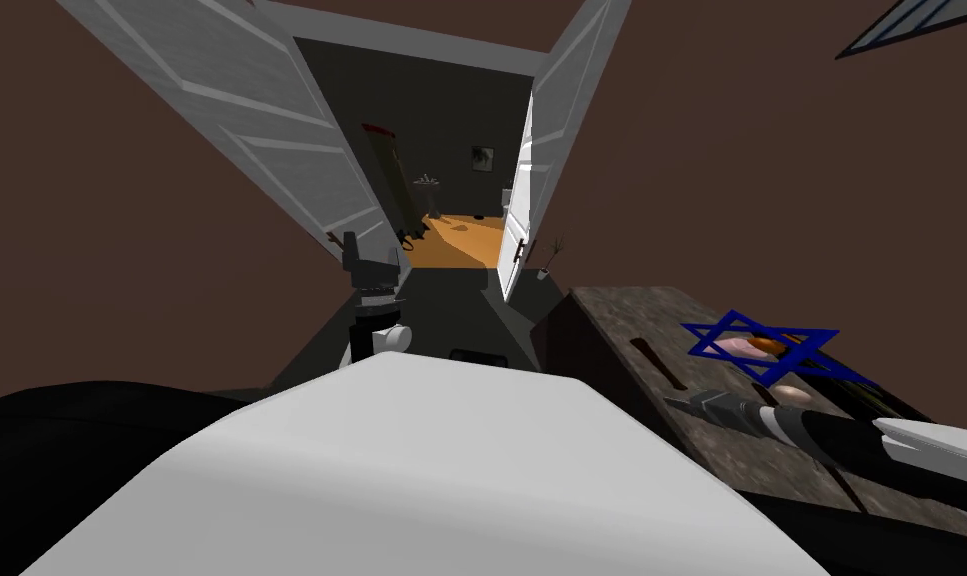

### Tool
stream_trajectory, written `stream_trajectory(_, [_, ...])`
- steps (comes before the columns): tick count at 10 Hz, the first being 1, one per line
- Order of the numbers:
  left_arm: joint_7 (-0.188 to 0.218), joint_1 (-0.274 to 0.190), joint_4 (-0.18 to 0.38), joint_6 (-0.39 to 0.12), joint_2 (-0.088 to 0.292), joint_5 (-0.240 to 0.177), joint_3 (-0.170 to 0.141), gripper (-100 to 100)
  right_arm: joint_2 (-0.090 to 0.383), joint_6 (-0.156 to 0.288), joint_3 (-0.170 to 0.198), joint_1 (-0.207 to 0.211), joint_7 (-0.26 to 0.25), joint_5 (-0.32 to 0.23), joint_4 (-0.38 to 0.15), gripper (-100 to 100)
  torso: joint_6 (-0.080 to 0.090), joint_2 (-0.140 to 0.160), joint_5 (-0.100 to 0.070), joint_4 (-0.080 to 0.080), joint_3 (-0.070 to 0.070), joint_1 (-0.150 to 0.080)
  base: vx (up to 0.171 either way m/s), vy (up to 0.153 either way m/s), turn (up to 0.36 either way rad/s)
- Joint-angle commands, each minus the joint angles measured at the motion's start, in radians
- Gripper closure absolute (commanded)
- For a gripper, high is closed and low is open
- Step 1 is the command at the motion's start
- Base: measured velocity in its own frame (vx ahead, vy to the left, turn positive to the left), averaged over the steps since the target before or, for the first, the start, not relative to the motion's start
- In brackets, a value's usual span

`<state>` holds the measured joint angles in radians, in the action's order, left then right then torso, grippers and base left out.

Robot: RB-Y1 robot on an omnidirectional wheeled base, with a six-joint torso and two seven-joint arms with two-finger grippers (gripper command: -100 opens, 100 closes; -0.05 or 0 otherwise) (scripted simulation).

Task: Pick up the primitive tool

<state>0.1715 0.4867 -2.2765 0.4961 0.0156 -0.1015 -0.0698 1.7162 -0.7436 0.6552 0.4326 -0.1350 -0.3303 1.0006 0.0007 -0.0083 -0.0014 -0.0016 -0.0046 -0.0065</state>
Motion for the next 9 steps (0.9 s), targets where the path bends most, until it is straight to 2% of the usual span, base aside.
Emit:
stream_trajectory(1, [0.0,0.0,0.0,0.0,0.0,0.0,0.0,0,0.029,-0.003,0.024,0.006,0.018,-0.008,-0.008,-100,0.0,0.0,0.0,0.0,0.0,0.0,0.186,-0.145,0.117])
stream_trajectory(4, [0.0,0.0,0.0,0.0,0.0,0.0,0.0,0,0.036,-0.011,0.052,0.018,0.054,-0.015,0.001,-100,0.0,-0.003,-0.002,-0.001,-0.002,-0.004,0.167,-0.162,0.068])
stream_trajectory(6, [0.0,0.0,0.0,0.0,0.0,0.0,0.0,0,0.013,-0.016,0.062,0.027,0.086,-0.014,0.031,-100,0.0,-0.003,-0.002,-0.001,-0.002,-0.007,0.181,-0.189,0.048])
stream_trajectory(7, [0.0,0.0,0.0,0.0,0.0,0.0,0.0,0,0.002,-0.017,0.063,0.03,0.095,-0.013,0.043,-100,0.0,-0.003,-0.002,-0.001,-0.002,-0.006,0.137,-0.095,0.022])
stream_trajectory(8, [0.0,0.0,0.0,0.0,0.0,0.0,0.0,0,0.004,-0.02,0.062,0.026,0.087,-0.017,0.029,-100,0.0,-0.001,-0.001,0.0,-0.001,-0.001,0.06,-0.033,0.007])
stream_trajectory(9, [0.0,0.0,0.0,0.0,0.0,0.0,0.0,0,0.003,-0.019,0.062,0.028,0.088,-0.015,0.031,0,0.0,0.003,0.0,0.0,0.001,0.004,0.012,-0.009,0.004])
